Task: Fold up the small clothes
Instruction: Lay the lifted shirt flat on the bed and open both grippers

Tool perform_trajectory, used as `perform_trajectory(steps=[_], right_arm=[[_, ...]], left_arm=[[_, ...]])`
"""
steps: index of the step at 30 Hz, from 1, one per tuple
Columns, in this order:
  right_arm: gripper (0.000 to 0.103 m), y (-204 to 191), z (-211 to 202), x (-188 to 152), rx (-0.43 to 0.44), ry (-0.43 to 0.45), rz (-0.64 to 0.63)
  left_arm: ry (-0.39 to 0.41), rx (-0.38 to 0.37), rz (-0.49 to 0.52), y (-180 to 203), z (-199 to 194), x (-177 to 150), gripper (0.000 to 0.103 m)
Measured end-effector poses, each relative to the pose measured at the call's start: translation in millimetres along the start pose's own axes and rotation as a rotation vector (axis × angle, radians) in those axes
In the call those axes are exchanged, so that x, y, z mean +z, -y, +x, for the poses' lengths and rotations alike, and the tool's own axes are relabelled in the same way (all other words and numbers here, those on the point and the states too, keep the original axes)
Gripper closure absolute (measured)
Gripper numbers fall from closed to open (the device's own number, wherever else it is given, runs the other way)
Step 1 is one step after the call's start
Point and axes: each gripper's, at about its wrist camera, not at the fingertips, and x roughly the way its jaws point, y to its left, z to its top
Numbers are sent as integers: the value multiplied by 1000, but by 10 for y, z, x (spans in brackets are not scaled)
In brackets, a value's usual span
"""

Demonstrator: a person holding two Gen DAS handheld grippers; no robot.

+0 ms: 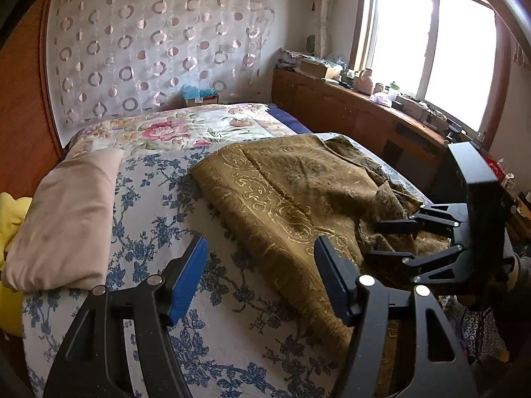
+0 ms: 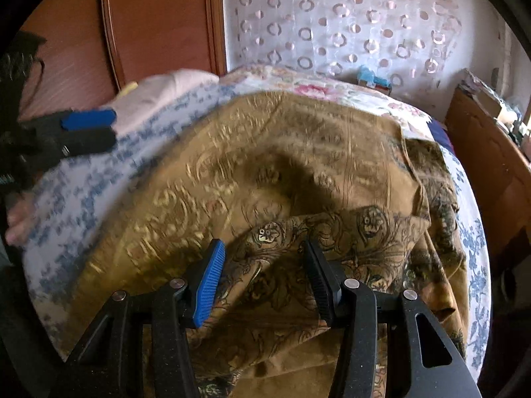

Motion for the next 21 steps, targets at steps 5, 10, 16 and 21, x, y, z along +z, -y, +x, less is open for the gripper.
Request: perform_trajectory(steps=[5, 10, 16, 21], right_arm=[[84, 0, -1, -67, -7, 10, -15], [96, 176, -326, -244, -22, 108, 72], [96, 374, -782, -649, -92, 144, 184], [93, 380, -940, -766, -148, 123, 212]], left_arm=[[5, -5, 4, 20, -10, -15, 36], [7, -15, 3, 69, -11, -26, 36], [4, -28, 11, 154, 8, -36, 36], [-2, -36, 15, 212, 31, -46, 36]])
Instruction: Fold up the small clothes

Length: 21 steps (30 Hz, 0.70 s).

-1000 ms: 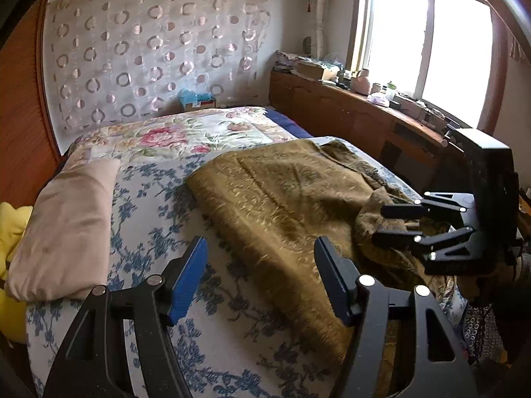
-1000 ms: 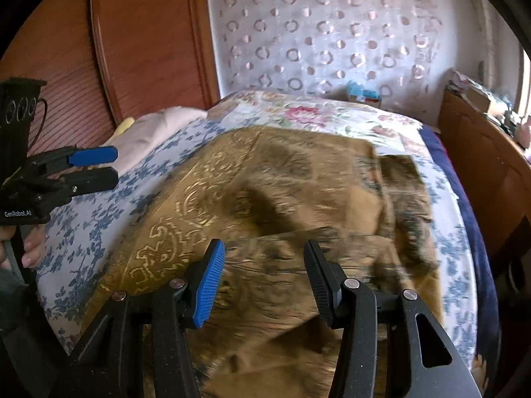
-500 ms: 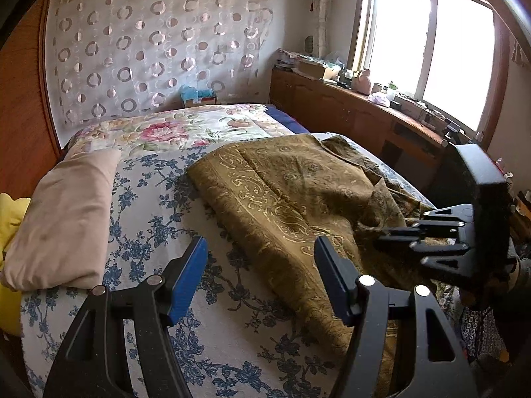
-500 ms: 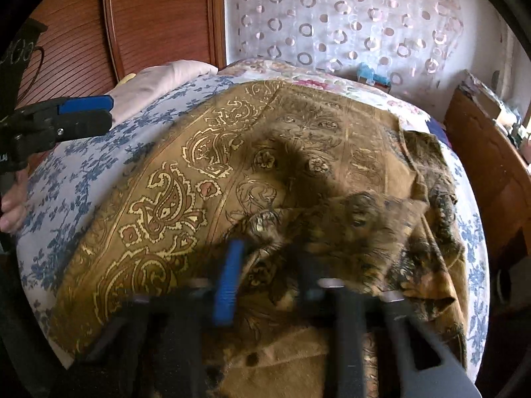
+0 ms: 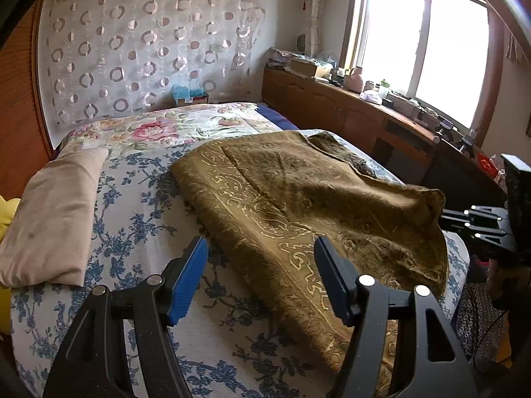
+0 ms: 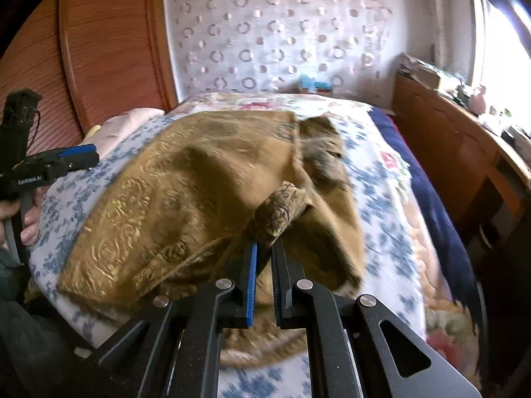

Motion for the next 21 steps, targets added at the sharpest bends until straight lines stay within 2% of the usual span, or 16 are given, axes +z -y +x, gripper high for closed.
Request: perform_trajectory(steps=[2, 4, 6, 9, 13, 17, 21], right_arm=[[81, -16, -63, 36, -22, 17, -4], [60, 24, -178, 112, -29, 56, -2], [53, 49, -242, 199, -37, 100, 13], [53, 106, -155, 312, 3, 106, 17], [53, 271, 320, 383, 38, -21, 60], [55, 221, 637, 416, 89, -117, 44], [62, 89, 726, 490, 110, -133, 1]], left_arm=[[-2, -1, 4, 18, 2, -6, 36], [-4, -2, 6, 33, 1, -16, 36], [-9, -6, 8, 47, 8, -30, 36], [-18, -8, 6, 53, 34, -46, 36], [-28, -12, 9, 63, 48, -73, 36], [-36, -15, 5, 57, 71, -89, 36], [-44, -21, 8, 86, 101, -109, 36]])
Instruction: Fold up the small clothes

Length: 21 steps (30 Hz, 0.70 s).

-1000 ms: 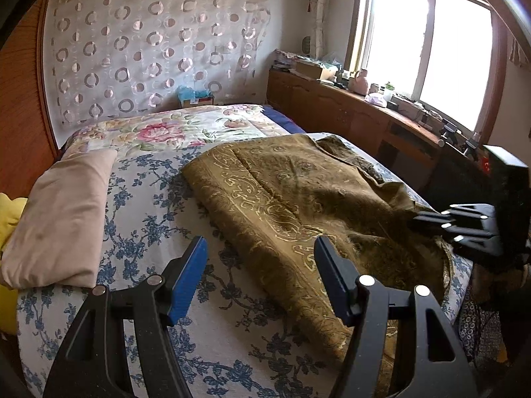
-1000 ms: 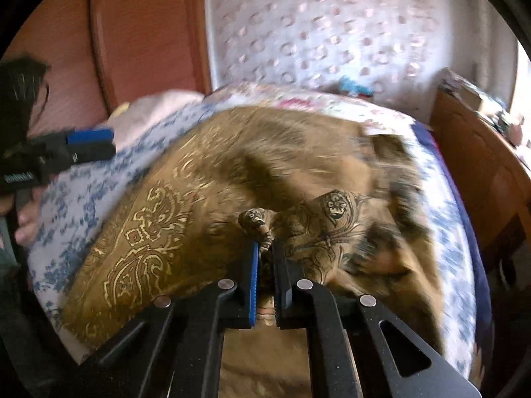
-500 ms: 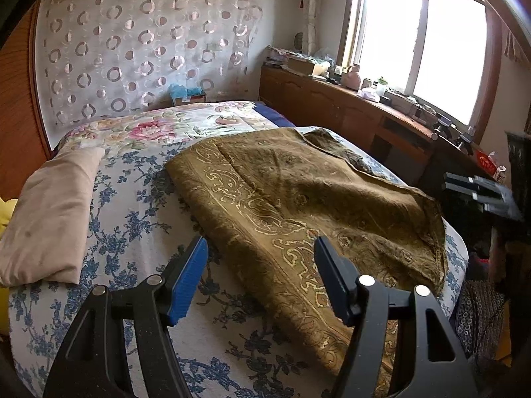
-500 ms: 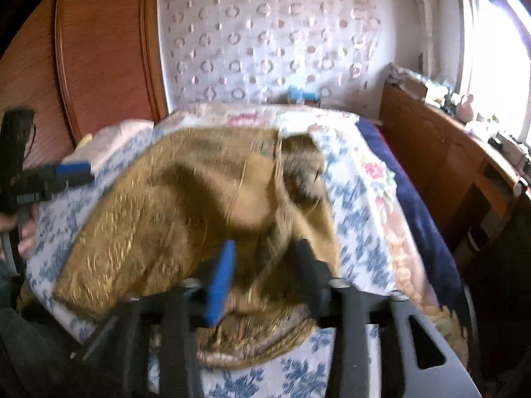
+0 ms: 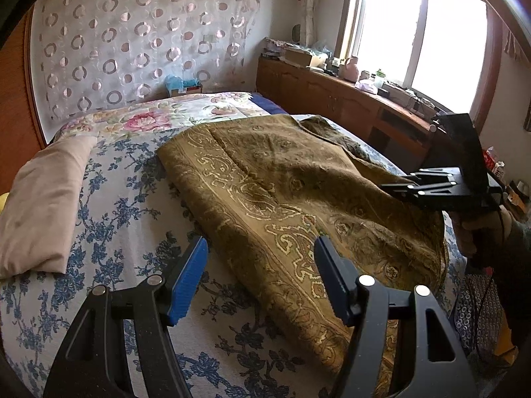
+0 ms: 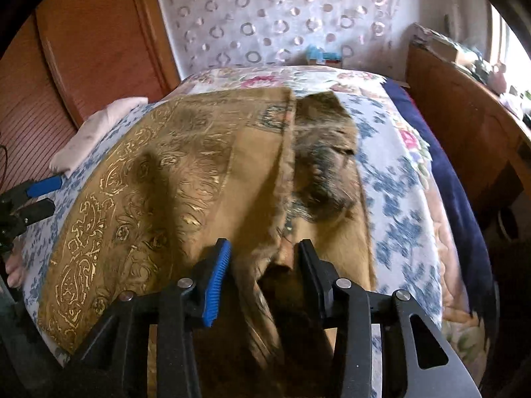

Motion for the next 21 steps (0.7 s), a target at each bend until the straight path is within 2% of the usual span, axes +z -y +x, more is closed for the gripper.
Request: perform_trajectory(steps=[2, 6, 8, 15, 21], right_arm=[[69, -42, 11, 51, 6, -5, -20], [89, -83, -46, 105, -13, 14, -78], [93, -115, -82, 57, -61, 29, -103], [95, -277, -303, -70, -148, 108, -154], [95, -501, -341, -166, -236, 105, -236]], left_arm=[[-1, 0, 5, 15, 1, -4, 36], [-3, -1, 7, 27, 0, -17, 36], [-5, 0, 6, 23, -2, -26, 36], [-8, -1, 5, 32, -11, -36, 36], [-10, -2, 7, 34, -6, -37, 36]])
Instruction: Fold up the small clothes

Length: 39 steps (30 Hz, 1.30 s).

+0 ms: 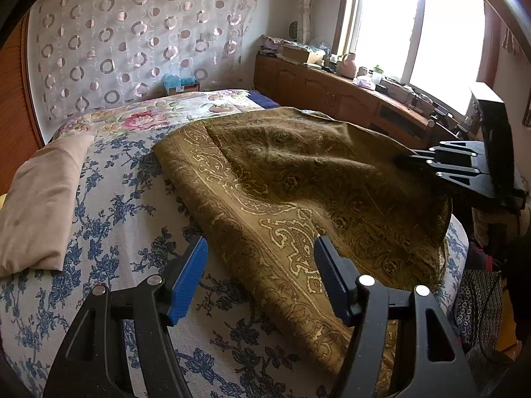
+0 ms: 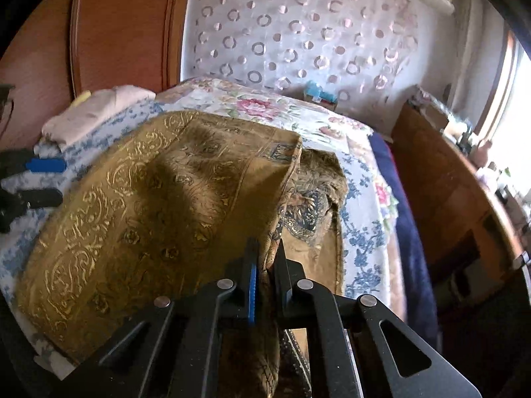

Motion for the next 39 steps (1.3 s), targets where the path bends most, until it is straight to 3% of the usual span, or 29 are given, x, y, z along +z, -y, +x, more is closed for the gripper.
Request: perform_trajectory(steps=[6, 10, 15, 22, 29, 30, 31, 32, 33, 36, 39], right_arm=[[95, -41, -36, -20, -6, -21, 18], [96, -50, -79, -2, 68, 2, 25], [100, 30, -51, 26, 99, 18, 38], [101, 320, -423, -61, 70, 88, 125], [100, 459, -161, -321, 85, -35, 147], [95, 479, -131, -291, 85, -37, 142], [85, 510, -109, -251, 82, -33, 142], [78, 555, -94, -190, 80, -20, 146], [64, 588, -82, -117, 80, -6, 148], [61, 662, 62, 174, 95, 35, 125], [61, 695, 417, 439, 156, 4, 98]], left_arm=[[-5, -8, 0, 6, 24, 2, 36], [-10, -12, 2, 18, 41, -1, 36], [-10, -8, 1, 1, 41, 2, 36], [9, -14, -3, -11, -12, 14, 36], [16, -15, -25, -69, -1, 59, 36], [16, -15, -28, -81, 0, 73, 35], [16, -16, -28, -92, 3, 90, 25], [23, -16, -29, -113, 1, 119, 21], [28, -16, -29, -132, 1, 143, 21], [33, -1, -23, -200, 31, 253, 20], [50, 45, -24, -257, 44, 337, 20]])
